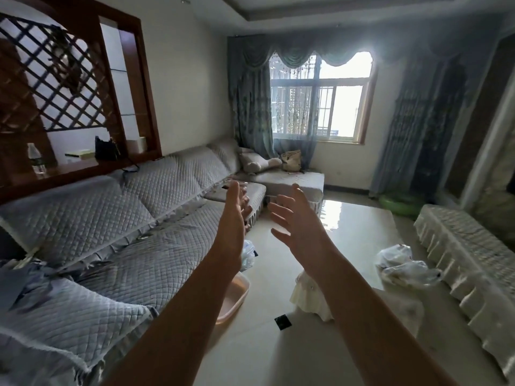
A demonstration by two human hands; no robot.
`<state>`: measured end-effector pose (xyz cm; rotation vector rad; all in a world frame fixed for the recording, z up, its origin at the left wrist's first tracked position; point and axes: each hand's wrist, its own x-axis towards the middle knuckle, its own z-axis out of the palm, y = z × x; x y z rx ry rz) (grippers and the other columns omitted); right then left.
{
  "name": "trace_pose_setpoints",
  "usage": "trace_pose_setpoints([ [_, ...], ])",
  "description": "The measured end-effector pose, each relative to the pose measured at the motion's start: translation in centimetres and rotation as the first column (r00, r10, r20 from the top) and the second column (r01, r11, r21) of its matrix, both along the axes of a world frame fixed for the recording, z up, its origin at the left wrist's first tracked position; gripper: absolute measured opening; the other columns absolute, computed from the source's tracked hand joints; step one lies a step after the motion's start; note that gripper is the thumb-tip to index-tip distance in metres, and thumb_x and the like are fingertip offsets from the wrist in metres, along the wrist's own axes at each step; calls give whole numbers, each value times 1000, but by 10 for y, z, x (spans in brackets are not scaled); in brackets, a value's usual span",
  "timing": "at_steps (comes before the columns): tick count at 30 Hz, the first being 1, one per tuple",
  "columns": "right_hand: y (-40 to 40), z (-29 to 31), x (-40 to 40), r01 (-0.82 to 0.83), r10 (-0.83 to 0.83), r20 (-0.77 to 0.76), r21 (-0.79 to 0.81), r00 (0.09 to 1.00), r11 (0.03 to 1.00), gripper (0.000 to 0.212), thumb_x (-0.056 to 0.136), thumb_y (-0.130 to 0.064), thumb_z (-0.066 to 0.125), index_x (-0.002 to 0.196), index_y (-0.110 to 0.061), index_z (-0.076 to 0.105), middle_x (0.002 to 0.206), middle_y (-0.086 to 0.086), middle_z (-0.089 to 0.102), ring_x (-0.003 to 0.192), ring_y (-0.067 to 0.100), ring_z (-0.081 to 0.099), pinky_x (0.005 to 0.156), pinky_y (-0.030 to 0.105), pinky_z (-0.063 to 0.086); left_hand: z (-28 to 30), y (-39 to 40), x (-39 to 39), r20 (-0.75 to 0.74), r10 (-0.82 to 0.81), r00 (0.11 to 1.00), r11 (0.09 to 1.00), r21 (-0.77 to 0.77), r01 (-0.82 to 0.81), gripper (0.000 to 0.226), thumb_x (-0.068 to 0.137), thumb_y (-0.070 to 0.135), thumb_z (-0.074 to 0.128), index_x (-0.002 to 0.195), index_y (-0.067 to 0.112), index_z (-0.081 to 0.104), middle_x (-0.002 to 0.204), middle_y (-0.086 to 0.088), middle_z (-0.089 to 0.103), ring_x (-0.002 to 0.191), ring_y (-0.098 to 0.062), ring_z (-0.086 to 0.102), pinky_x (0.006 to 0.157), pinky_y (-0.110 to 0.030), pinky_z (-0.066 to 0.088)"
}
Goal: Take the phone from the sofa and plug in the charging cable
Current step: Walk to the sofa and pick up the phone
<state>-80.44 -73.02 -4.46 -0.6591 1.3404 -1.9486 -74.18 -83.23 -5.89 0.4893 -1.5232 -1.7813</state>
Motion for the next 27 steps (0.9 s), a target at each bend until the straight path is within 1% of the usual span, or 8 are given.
trace_pose_setpoints([
  [3,-29,-4,-40,-5,5,-19,24,1000,1000,61,93,-52,35,140,-15,40,143,7,49,133,24,43,113,44,29,-1,-28,-43,21,7,1000,1000,0,-7,65,94,60,21,147,24,33,157,-6,30,139,-24,36,111,-48,20],
  [7,-70,1,-102,-15,16,-5,17,1000,1000,59,94,-51,34,139,-14,41,142,8,50,132,21,43,112,41,30,6,-69,-106,42,18,999,1000,-24,-17,68,93,63,20,146,23,34,157,-6,31,139,-24,35,112,-49,21],
  [11,-111,-4,-158,-40,40,-3,15,999,999,61,93,-51,34,140,-13,40,144,10,47,133,24,42,114,45,28,2,-105,-153,46,61,997,998,-32,-59,69,91,65,23,145,24,36,156,-6,33,137,-24,37,104,-43,27],
  [16,-153,-9,-204,-89,89,34,5,995,996,62,92,-53,34,139,-13,42,142,11,49,132,26,44,114,47,29,6,-146,-193,44,113,993,993,-40,-112,69,93,62,22,148,21,31,158,-9,29,140,-27,33,111,-47,23],
  [23,-213,-7,-284,-51,51,4,36,999,998,59,94,-50,34,140,-14,42,142,11,49,133,25,42,114,46,28,1,-205,-278,6,55,998,998,-30,-54,67,94,60,23,147,21,32,158,-8,29,142,-25,30,110,-43,22],
  [25,-238,-12,-311,-36,36,-4,36,999,999,59,93,-52,35,138,-15,44,140,10,52,130,24,46,112,44,31,-4,-229,-306,-1,38,999,999,-18,-38,65,95,58,22,146,19,33,158,-9,28,142,-26,30,110,-44,22],
  [27,-267,-15,-338,-22,22,-6,25,1000,999,59,91,-54,37,136,-17,47,135,8,55,123,22,50,103,38,37,-9,-257,-333,-15,32,999,999,-8,-32,65,95,58,22,146,19,33,157,-8,29,141,-26,32,110,-45,23],
])
